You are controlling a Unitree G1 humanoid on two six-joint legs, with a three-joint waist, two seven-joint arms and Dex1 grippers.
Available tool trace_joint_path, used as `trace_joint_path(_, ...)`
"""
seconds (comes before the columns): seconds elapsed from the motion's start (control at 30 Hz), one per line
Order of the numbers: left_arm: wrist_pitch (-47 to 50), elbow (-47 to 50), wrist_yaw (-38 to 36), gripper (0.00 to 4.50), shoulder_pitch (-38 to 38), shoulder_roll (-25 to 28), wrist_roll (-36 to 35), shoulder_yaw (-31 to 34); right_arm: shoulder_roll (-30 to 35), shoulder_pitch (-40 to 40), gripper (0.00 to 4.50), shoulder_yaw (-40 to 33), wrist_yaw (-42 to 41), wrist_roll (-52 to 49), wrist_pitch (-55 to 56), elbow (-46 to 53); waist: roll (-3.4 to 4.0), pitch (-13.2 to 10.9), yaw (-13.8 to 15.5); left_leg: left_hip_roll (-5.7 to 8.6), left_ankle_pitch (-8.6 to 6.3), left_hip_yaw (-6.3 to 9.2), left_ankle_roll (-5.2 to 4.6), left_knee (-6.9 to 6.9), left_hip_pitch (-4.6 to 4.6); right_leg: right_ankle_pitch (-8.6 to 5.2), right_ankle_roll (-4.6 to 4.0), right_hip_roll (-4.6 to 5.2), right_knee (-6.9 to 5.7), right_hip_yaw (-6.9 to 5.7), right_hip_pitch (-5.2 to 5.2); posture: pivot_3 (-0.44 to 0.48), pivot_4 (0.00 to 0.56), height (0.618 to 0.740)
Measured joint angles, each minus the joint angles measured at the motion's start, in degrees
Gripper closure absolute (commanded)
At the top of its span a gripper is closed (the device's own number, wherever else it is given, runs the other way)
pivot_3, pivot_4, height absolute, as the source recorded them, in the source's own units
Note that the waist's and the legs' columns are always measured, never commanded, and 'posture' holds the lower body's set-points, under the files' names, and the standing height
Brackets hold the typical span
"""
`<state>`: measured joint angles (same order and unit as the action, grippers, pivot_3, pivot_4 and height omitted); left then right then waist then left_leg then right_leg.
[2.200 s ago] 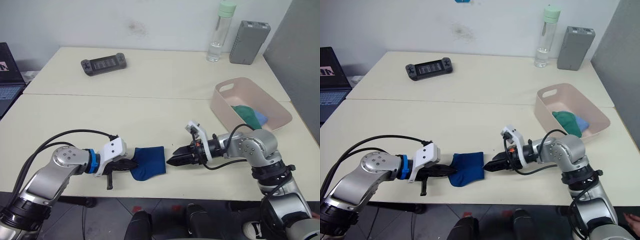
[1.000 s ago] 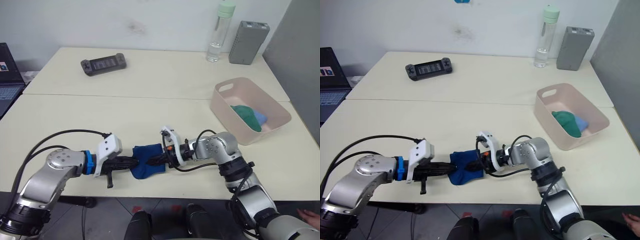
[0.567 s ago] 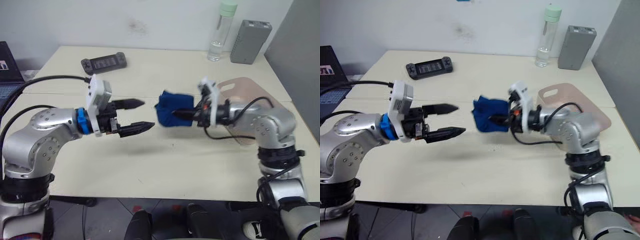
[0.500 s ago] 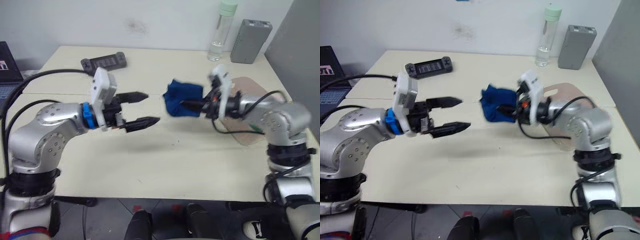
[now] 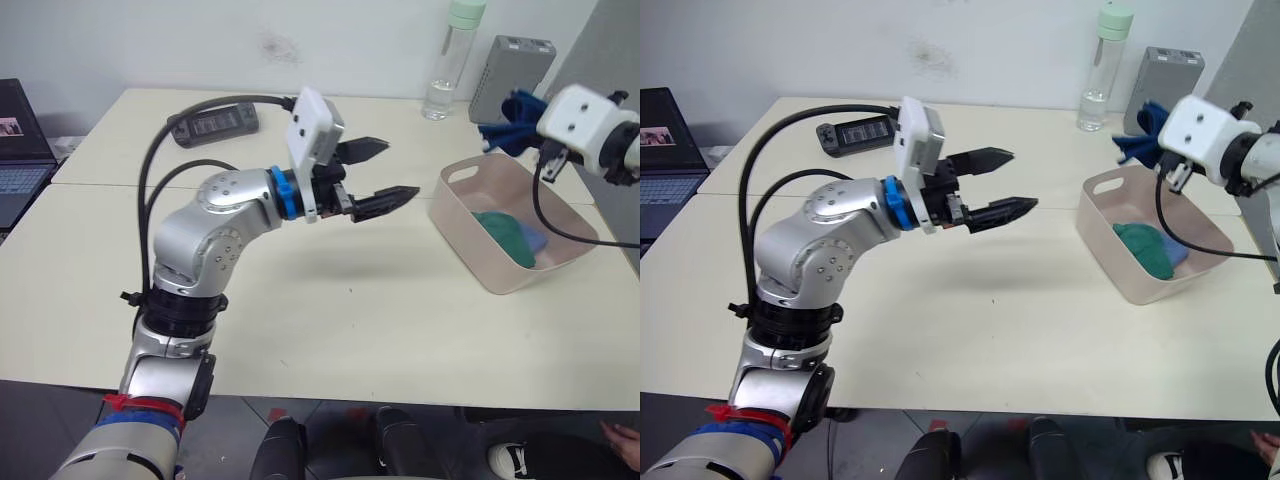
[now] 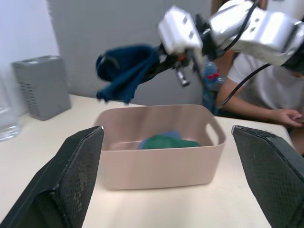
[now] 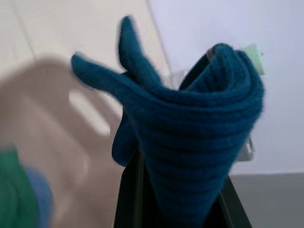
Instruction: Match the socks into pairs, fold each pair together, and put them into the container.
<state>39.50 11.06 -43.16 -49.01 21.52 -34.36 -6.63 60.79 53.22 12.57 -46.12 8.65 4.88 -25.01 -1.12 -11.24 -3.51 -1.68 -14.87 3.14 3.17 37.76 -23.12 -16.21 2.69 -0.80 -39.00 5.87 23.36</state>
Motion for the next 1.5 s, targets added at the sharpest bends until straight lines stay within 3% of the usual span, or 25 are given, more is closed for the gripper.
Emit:
trace_joint_path(0.33, 2.6, 4.1, 0.0, 0.01, 4.0, 1.1, 0.8, -2.1, -2.7, -3.3, 4.50, 4.3, 1.3, 10.9, 13.6, -9.2, 0.05, 0.0, 0.1, 0.01, 0.01, 0.01, 0.02, 0.07, 0.10, 0.01, 0.00, 0.03, -0.07, 0.03, -0.09, 0.000, 0.150, 0.740)
trace_joint_path(0.6, 2.7, 5.3, 2.6, 0.01, 5.1, -2.0, 1.6, -2.2, -0.9, -6.3, 4.50, 4.4, -2.1, 13.6, 17.3, -10.7, 0.05, 0.0, 0.6, 0.04, 0.02, 0.04, 0.03, 0.10, 0.11, 0.01, 0.00, 0.09, -0.06, -0.01, -0.16, 0.000, 0.150, 0.740)
trace_joint_path(0.83, 2.6, 5.0, 0.7, 0.00, 5.1, -1.2, 2.0, -2.7, -0.4, -9.0, 2.05, 4.3, -7.7, 13.5, 16.1, -10.6, 0.07, 0.0, 0.3, 0.02, 0.02, 0.01, 0.03, 0.12, 0.18, 0.02, 0.00, 0.07, -0.11, 0.00, -0.19, 0.000, 0.150, 0.740)
trace_joint_path(1.03, 2.4, 4.0, -1.4, 0.00, 2.9, -1.0, 1.6, -2.6, -0.2, -5.7, 0.04, 3.9, -16.7, 10.2, 12.4, -9.5, 0.08, 0.0, 0.3, 0.03, 0.02, 0.02, 0.03, 0.14, 0.17, 0.02, 0.00, 0.07, -0.11, -0.01, -0.19, 0.000, 0.150, 0.740)
trace_joint_path(1.33, 0.9, 1.9, -3.7, 0.00, 2.3, -0.1, 2.8, -2.6, 2.2, 1.9, 0.04, 1.0, -37.0, 1.3, -4.3, -1.4, 0.10, 0.0, 0.4, 0.02, 0.01, 0.09, 0.02, 0.14, 0.17, 0.02, 0.00, 0.08, -0.12, -0.08, -0.21, 0.000, 0.150, 0.740)
trace_joint_path(1.5, 0.1, 1.8, -3.9, 0.00, 2.1, -0.1, 3.0, -2.6, 2.4, 7.7, 0.04, 1.0, -40.6, 1.2, -6.7, -1.7, 0.10, 0.0, 0.4, 0.02, 0.01, 0.11, 0.02, 0.15, 0.16, 0.02, 0.00, 0.09, -0.11, -0.11, -0.21, 0.000, 0.150, 0.740)
